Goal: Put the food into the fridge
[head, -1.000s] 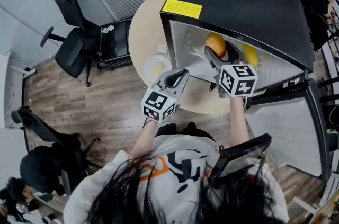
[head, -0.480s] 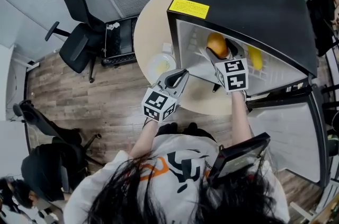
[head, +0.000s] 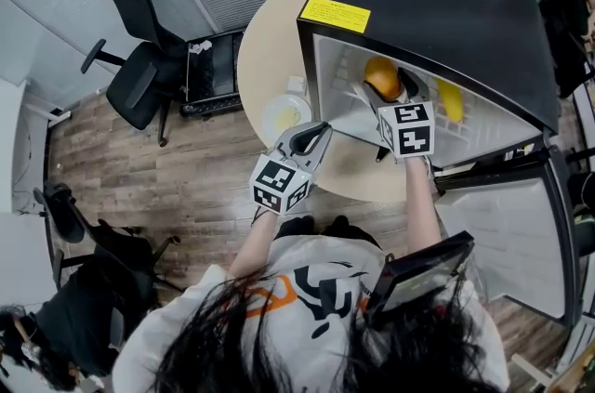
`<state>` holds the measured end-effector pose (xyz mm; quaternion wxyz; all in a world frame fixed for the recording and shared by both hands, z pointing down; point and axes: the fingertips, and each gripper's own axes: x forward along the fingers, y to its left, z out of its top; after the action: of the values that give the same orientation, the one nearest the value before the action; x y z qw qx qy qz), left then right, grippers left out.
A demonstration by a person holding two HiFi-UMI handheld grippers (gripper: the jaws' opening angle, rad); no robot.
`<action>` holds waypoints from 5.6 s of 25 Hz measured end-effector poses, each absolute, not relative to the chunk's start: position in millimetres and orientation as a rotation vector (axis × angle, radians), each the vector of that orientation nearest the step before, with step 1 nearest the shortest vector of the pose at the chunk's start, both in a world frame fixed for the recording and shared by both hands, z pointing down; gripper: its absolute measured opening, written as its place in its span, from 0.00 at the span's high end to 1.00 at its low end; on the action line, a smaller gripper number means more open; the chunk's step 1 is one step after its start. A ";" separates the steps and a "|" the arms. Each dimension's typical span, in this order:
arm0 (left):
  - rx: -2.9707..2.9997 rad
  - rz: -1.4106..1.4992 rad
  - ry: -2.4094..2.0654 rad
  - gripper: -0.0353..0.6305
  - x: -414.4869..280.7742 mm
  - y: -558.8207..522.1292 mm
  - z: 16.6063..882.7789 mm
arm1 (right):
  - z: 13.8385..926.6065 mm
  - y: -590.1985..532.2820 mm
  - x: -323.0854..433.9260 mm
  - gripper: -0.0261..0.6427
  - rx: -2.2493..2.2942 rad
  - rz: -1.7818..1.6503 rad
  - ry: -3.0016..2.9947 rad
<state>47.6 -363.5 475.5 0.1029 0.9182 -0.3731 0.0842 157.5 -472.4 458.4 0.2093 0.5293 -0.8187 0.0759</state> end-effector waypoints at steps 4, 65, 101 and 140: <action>2.710 0.249 -1.094 0.91 46.7 -363.2 476.2 | 458.8 -472.4 159.4 0.46 1.497 0.205 -2.261; 2.823 0.169 -0.733 0.91 -2.5 -274.0 464.8 | 458.8 -254.3 89.2 0.88 1.969 0.684 -2.320; 2.819 0.212 -0.891 0.91 23.3 -8.6 451.7 | 471.7 -9.9 93.6 0.90 1.728 0.735 -2.464; 2.845 0.144 -0.770 0.91 -120.9 55.9 443.5 | 484.1 76.5 -48.4 0.92 1.808 0.803 -2.314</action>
<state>-120.9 55.9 443.5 0.0951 0.9597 -0.2598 0.0485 -48.4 76.5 484.1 0.0488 0.5931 -0.7592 0.2634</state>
